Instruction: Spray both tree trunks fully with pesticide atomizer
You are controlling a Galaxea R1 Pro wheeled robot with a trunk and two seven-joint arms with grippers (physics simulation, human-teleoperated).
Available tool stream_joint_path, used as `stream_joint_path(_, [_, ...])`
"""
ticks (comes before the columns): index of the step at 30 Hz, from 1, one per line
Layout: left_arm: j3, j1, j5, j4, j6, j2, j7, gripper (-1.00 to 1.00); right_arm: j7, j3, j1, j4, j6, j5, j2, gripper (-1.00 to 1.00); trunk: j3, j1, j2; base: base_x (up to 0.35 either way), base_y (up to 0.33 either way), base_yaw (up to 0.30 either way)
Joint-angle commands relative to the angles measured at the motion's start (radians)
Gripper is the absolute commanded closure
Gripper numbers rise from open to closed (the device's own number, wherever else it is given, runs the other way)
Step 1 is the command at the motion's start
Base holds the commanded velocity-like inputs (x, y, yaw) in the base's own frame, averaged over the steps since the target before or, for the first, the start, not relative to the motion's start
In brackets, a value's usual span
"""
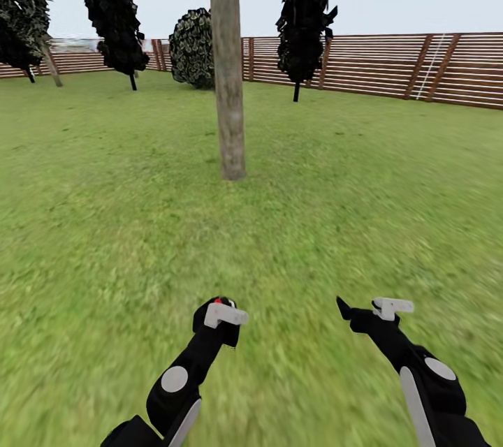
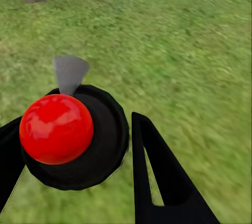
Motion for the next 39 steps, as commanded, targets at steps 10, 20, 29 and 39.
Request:
stream_joint_path(10, [-0.003, -0.001, 0.007, 0.001, 0.005, 0.000, 0.012, 1.00, 0.004, -0.003, -0.001, -0.001, 0.007, -0.010, 0.002, -1.00, -0.001, 0.001, 0.000, 0.332, 0.089, 0.000])
stream_joint_path(20, [-0.003, -0.001, 0.007, 0.002, 0.006, 0.000, 0.013, 1.00, 0.004, -0.003, -0.001, -0.001, 0.007, -0.010, 0.001, -1.00, -0.001, 0.001, 0.000, 0.332, 0.089, 0.000])
stream_joint_path(29, [-0.004, -0.001, 0.007, 0.002, 0.006, -0.001, 0.013, 1.00, 0.003, -0.003, -0.001, -0.001, 0.007, -0.010, 0.000, -1.00, -0.001, 0.001, 0.000, 0.332, 0.089, 0.000])
stream_joint_path(39, [-0.007, -0.001, 0.007, 0.002, 0.006, -0.001, 0.013, 1.00, 0.004, -0.003, -0.001, -0.001, 0.008, -0.010, -0.001, -1.00, -0.001, 0.001, 0.000, 0.332, 0.089, 0.000])
